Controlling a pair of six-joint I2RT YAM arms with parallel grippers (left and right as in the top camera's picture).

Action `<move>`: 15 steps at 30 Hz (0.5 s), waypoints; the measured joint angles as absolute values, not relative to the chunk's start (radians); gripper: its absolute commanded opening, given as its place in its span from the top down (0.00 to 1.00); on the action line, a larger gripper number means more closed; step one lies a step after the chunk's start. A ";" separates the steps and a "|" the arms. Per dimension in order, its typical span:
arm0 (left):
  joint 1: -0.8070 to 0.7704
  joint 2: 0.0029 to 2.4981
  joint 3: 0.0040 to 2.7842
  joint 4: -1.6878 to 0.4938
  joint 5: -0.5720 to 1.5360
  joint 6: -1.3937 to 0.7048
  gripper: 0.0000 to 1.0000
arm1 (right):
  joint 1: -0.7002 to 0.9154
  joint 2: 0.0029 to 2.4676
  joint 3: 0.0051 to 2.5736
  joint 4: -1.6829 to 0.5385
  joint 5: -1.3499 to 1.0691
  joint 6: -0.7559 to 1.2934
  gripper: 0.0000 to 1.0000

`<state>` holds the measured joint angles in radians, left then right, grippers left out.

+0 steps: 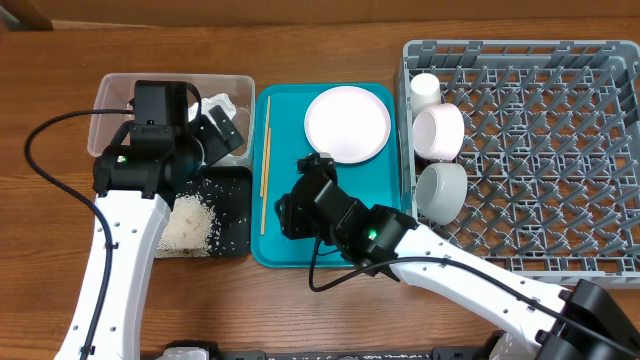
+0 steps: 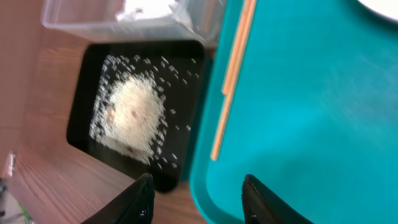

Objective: Sort waste into correct bins and load items into the dishwasher

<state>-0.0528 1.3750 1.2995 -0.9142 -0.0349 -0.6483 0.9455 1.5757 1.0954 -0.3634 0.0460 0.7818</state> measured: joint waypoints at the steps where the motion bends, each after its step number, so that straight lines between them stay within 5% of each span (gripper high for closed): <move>1: -0.043 1.375 1.302 -0.934 -0.066 -0.647 0.00 | 0.951 1.584 1.095 -0.351 0.054 0.782 0.55; 15: 0.311 1.287 1.429 -1.048 -0.255 -0.712 0.00 | 0.970 1.816 1.093 -0.170 0.150 0.785 0.56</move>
<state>0.3111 1.2869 1.4288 -1.0485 -0.2550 -0.7116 0.9695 1.8160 1.0935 -0.1696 0.1501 0.7853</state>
